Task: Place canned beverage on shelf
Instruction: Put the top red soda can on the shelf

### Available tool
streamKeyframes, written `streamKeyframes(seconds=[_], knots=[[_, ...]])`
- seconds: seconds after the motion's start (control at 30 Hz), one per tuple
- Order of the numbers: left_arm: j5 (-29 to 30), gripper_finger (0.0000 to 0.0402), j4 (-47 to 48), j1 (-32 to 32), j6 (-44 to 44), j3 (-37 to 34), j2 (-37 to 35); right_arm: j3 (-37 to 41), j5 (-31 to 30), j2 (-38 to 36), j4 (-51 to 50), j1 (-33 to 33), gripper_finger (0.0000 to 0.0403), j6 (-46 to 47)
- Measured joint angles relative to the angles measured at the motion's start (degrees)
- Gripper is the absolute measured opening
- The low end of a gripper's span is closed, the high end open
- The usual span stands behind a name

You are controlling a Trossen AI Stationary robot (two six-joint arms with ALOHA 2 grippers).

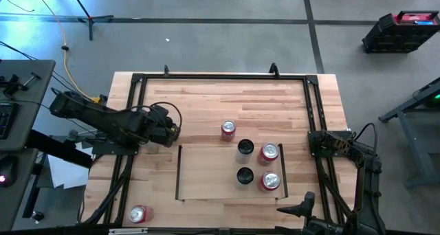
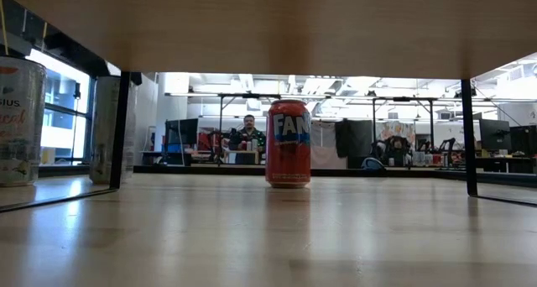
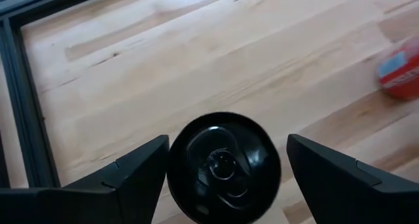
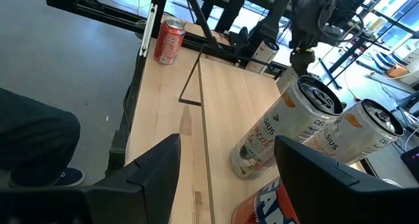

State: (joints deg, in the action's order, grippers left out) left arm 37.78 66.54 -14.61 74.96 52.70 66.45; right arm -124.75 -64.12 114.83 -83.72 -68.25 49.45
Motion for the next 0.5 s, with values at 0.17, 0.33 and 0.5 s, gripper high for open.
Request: streamKeyframes(seconds=[0.17,0.33,0.5], knots=[[0.0,0.0301,0.1,1.2,-2.4,2.1,-0.1,0.0,0.0,0.0,0.0,0.0,0.0231,0.0],[0.0,0.0301,0.1,3.6,-7.5,4.2,-0.1,0.0,0.0,0.0,0.0,0.0,0.0231,-0.4],[-0.3,0.0301,-1.4,6.4,-15.8,7.7,-0.1,0.0,0.0,0.0,0.0,0.0,0.0231,-1.1]])
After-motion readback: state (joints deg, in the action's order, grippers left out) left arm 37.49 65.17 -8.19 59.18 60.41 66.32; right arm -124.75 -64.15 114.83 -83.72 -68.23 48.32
